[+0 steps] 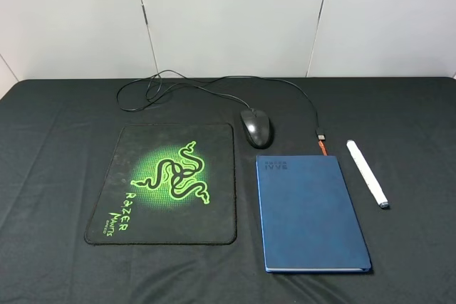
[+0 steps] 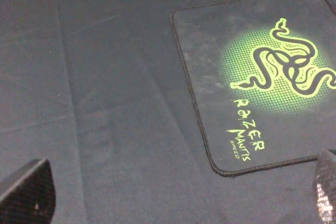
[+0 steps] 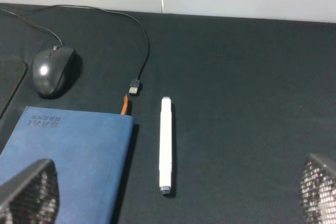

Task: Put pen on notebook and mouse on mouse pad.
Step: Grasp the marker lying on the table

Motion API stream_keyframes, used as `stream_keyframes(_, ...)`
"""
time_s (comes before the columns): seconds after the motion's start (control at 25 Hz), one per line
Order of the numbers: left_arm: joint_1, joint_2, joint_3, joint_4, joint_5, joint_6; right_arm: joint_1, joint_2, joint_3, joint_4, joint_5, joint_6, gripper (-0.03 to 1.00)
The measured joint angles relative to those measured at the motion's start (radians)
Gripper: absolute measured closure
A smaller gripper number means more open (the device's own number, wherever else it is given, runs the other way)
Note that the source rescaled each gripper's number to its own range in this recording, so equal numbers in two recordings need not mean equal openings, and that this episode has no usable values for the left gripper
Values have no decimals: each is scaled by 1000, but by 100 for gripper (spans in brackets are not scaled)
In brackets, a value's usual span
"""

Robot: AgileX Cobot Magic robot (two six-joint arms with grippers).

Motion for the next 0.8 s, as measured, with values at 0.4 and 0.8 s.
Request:
stream_keyframes(0.4,0,0,0,0,0,0,0,0,0,0,0,0,-3)
stream_keyframes(0.8,0,0,0,0,0,0,0,0,0,0,0,0,-3)
